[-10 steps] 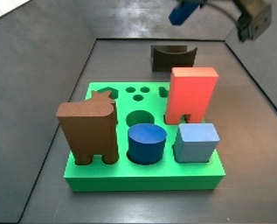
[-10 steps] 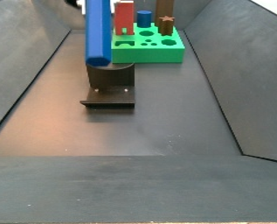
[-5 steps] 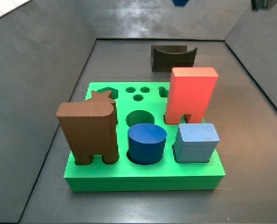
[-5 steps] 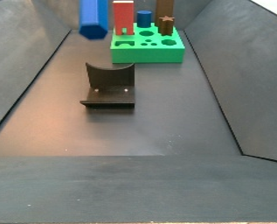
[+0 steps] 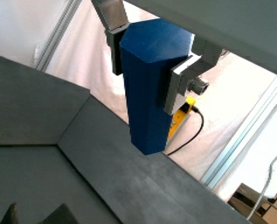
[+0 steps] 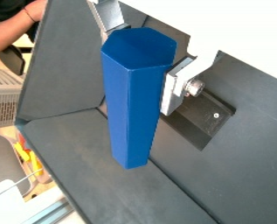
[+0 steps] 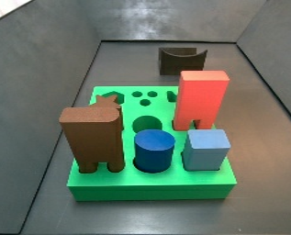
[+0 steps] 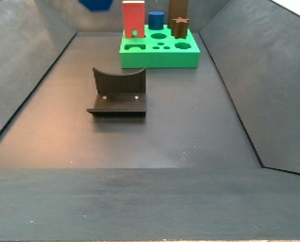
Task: Pick up the hexagon object. Move up. Place the hexagon object on the fixture. Regrasp the hexagon object. Move to above the board. Insert the hexagon object.
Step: Move to above the board.
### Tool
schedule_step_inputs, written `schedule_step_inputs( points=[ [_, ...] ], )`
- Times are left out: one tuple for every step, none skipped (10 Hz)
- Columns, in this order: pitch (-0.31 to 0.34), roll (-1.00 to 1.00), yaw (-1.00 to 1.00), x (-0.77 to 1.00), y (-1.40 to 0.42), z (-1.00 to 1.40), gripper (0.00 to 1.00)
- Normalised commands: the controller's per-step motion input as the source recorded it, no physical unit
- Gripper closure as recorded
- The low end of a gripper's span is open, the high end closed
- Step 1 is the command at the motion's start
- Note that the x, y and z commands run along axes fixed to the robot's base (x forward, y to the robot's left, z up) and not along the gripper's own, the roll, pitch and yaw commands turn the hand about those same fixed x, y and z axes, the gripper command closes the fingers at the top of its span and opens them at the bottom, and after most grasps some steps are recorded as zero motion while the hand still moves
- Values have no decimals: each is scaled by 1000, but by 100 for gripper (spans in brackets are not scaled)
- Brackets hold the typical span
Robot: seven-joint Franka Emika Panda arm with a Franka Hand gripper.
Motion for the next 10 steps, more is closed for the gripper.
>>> schedule_step_inputs(
  points=[
    [-17,-1000,-40,-816,-1000,213,100],
    [-28,-1000,-39,-820,-1000,189,100],
    [-49,-1000,-35,-878,-1000,208,100],
    [-68,-1000,-31,-934,-1000,191,100],
    [-86,-1000,-29,-973,-1000,202,100],
    [-106,-1000,-27,-1000,-956,205,100],
    [-124,-1000,-23,-1000,-866,187,100],
    [-156,-1000,-24,-718,-481,123,100],
    [-179,-1000,-28,-481,-206,74,100],
    [-206,-1000,-31,-280,1,28,100]
  ],
)
